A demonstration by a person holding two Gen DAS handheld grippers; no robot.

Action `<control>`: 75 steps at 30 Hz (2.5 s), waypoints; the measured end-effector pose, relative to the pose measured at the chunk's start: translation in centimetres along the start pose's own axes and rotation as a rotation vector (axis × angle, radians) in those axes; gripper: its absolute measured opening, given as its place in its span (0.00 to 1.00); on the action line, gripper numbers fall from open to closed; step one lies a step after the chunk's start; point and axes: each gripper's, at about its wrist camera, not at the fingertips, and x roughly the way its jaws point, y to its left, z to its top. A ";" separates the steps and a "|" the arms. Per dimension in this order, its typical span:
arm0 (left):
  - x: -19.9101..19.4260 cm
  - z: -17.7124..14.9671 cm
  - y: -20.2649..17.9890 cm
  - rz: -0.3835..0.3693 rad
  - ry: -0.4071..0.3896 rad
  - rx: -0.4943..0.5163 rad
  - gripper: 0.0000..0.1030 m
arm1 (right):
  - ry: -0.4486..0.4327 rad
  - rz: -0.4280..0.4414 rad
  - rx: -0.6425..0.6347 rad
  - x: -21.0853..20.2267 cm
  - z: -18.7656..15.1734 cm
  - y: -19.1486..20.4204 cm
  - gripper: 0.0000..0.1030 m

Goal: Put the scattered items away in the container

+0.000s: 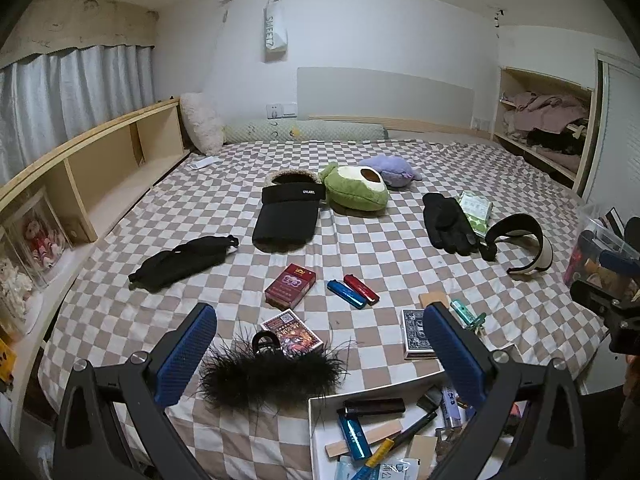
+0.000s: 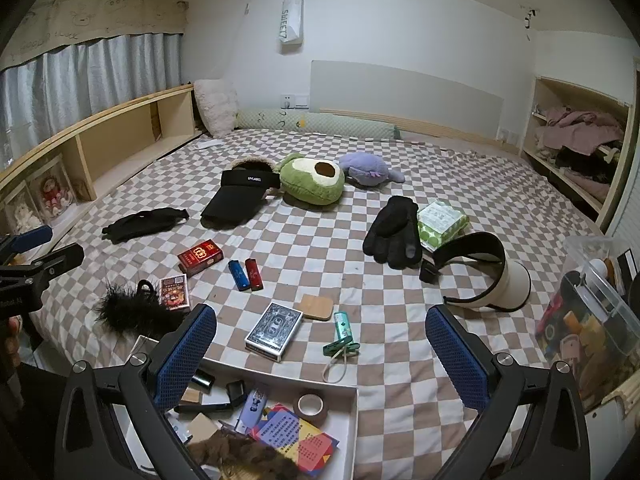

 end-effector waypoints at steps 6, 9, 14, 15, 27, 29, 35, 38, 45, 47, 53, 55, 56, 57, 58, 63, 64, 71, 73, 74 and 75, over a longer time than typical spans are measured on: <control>0.1 0.0 -0.1 0.010 -0.003 0.015 1.00 | -0.003 0.004 0.005 -0.2 0.1 0.1 1.00; 0.1 0.0 -0.1 0.015 -0.005 0.023 1.00 | -0.003 0.005 0.006 -0.1 0.2 0.2 1.00; 0.1 -0.2 -0.5 0.021 -0.002 0.035 1.00 | -0.002 0.004 0.006 -0.1 0.2 0.0 1.00; 0.2 -0.2 -0.4 0.020 -0.001 0.034 1.00 | -0.002 0.004 0.006 -0.1 0.1 0.0 1.00; 0.4 -0.3 0.1 0.019 0.010 0.032 1.00 | -0.002 -0.001 0.005 -0.1 0.0 0.0 1.00; 0.5 -0.3 0.1 0.021 0.012 0.035 1.00 | 0.000 -0.002 0.004 0.0 0.0 0.0 1.00; 0.6 -0.3 0.2 0.021 0.018 0.030 1.00 | 0.000 -0.006 0.003 0.0 -0.1 0.0 1.00; 0.6 -0.3 0.4 0.014 0.025 0.017 1.00 | 0.001 -0.010 0.000 0.1 -0.1 0.0 1.00; 0.7 -0.4 0.7 0.009 0.032 0.010 1.00 | 0.010 -0.016 -0.002 0.4 -0.2 0.0 1.00; 0.8 -0.4 0.7 0.012 0.034 0.010 1.00 | 0.011 -0.017 -0.002 0.5 -0.2 0.1 1.00; 1.2 -0.6 0.9 0.029 0.044 0.010 1.00 | 0.012 -0.018 -0.007 0.6 -0.3 0.1 1.00; 1.4 -0.7 1.1 0.034 0.053 0.007 1.00 | 0.013 -0.022 -0.013 0.7 -0.4 0.2 1.00; 1.5 -0.8 1.1 0.035 0.057 0.006 1.00 | 0.013 -0.023 -0.016 0.7 -0.4 0.2 1.00; 1.6 -0.8 1.2 0.036 0.060 0.005 1.00 | 0.014 -0.023 -0.019 0.7 -0.4 0.3 1.00; 1.7 -0.9 1.3 0.038 0.063 0.005 1.00 | 0.015 -0.024 -0.022 0.8 -0.5 0.3 1.00; 1.9 -1.2 1.7 0.029 0.068 -0.002 1.00 | 0.021 -0.028 -0.025 1.0 -0.7 0.2 1.00; 2.0 -1.3 1.8 0.025 0.070 -0.004 1.00 | 0.022 -0.030 -0.023 1.0 -0.7 0.1 1.00; 2.2 -1.4 2.7 0.015 0.084 -0.021 1.00 | 0.018 -0.030 0.001 1.1 -0.9 -0.6 1.00; 2.4 -1.4 3.0 0.027 0.090 -0.025 1.00 | 0.014 -0.023 0.004 1.2 -0.9 -0.7 1.00; 2.4 -1.5 3.1 0.032 0.093 -0.027 1.00 | 0.012 -0.019 0.006 1.2 -0.9 -0.7 1.00; 2.5 -1.5 3.3 0.034 0.096 -0.028 1.00 | 0.012 -0.010 0.007 1.2 -1.0 -0.7 1.00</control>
